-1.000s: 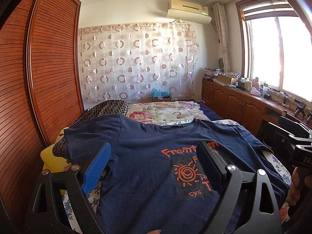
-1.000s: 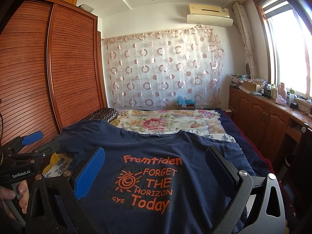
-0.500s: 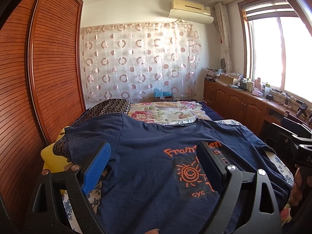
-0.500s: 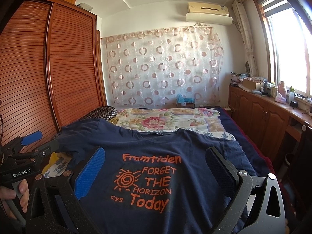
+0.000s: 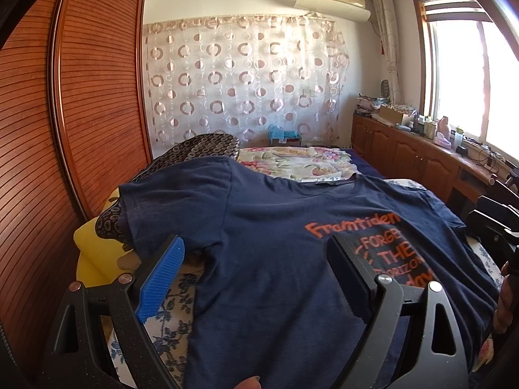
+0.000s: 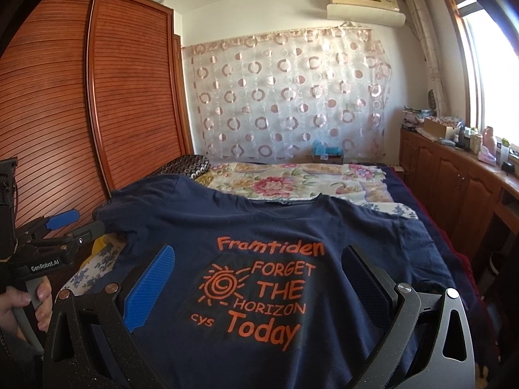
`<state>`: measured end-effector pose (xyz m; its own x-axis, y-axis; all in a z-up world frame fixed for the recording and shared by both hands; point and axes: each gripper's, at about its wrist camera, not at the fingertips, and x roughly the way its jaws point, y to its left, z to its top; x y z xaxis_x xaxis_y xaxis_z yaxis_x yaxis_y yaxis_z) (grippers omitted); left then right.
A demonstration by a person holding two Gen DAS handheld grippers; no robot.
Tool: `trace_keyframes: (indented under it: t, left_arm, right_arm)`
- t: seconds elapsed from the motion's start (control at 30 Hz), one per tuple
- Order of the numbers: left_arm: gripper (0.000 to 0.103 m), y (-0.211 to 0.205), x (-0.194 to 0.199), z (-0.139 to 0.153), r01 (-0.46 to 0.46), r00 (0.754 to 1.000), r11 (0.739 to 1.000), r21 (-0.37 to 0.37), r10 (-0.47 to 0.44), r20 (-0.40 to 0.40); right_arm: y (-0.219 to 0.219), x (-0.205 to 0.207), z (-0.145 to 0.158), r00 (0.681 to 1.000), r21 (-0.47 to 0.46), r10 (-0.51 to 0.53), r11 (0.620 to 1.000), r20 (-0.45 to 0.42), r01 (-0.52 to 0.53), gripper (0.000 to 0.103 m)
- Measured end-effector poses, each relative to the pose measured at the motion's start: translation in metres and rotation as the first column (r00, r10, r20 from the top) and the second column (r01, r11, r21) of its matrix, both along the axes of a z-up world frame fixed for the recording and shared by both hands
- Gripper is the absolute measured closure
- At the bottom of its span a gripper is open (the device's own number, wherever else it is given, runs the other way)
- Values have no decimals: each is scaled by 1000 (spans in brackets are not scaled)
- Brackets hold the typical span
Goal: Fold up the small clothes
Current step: 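Grasp the navy T-shirt's sleeve edge with the left gripper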
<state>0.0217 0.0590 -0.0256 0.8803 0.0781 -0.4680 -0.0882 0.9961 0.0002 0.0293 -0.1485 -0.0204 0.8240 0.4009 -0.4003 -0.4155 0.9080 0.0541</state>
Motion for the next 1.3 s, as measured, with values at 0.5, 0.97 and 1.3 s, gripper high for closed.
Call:
trace_keyframes:
  t: [0.5, 0.97, 1.3]
  left_arm:
    - [30, 91, 8, -32, -51, 997, 997, -55, 47, -69]
    - [67, 131, 49, -54, -13, 988, 992, -126, -7, -155]
    - [98, 135, 47, -51, 8, 993, 990, -143, -25, -114]
  right_arm:
    - [7, 34, -23, 978, -26, 88, 995, -188, -95, 1]
    - [12, 37, -28, 970, -43, 111, 991, -217, -124, 1]
    - [19, 42, -37, 969, -44, 116, 991, -219, -128, 1]
